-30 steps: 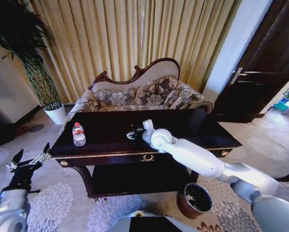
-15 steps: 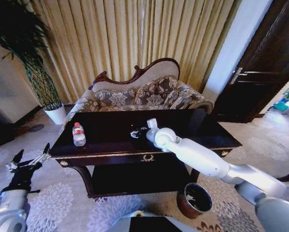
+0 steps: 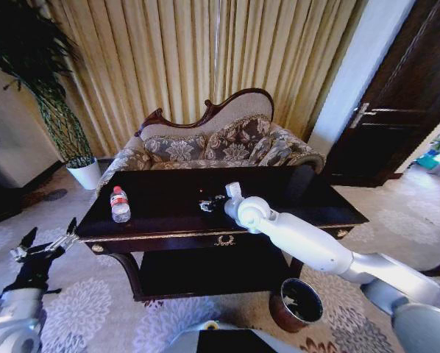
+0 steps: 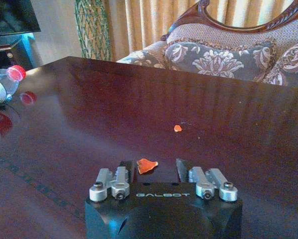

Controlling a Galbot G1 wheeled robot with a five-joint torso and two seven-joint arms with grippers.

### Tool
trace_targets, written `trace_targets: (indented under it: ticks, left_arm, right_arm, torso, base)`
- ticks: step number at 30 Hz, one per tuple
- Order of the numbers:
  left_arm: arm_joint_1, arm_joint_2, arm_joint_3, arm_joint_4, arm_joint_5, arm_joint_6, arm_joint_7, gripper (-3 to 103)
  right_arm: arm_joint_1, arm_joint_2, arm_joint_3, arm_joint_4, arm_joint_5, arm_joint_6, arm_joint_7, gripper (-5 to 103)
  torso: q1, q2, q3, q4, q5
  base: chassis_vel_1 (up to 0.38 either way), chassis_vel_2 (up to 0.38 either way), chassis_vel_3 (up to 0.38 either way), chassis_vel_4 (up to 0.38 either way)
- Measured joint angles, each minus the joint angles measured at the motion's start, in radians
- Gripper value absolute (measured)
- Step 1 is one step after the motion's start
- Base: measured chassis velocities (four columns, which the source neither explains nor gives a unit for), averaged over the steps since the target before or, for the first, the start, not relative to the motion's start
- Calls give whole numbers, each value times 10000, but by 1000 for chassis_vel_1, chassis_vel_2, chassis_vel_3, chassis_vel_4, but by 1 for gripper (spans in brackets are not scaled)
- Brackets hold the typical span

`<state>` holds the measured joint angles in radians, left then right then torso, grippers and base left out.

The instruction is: Move to the front of the table and place the trash on the table into the trash bin.

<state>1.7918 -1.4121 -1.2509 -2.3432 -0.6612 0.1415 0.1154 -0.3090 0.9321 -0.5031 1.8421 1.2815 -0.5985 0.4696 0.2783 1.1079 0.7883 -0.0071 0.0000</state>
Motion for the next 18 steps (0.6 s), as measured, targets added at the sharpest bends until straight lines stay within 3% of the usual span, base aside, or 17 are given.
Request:
trace_targets:
  ticks: [18]
  left_arm:
    - [37, 26, 7, -63, 0, -17, 39, 100]
  right_arm:
    - [-146, -181, 16, 126, -226, 46, -13, 46]
  torso:
    - [0, 0, -1, 0, 0]
  base:
    - [0, 0, 0, 0]
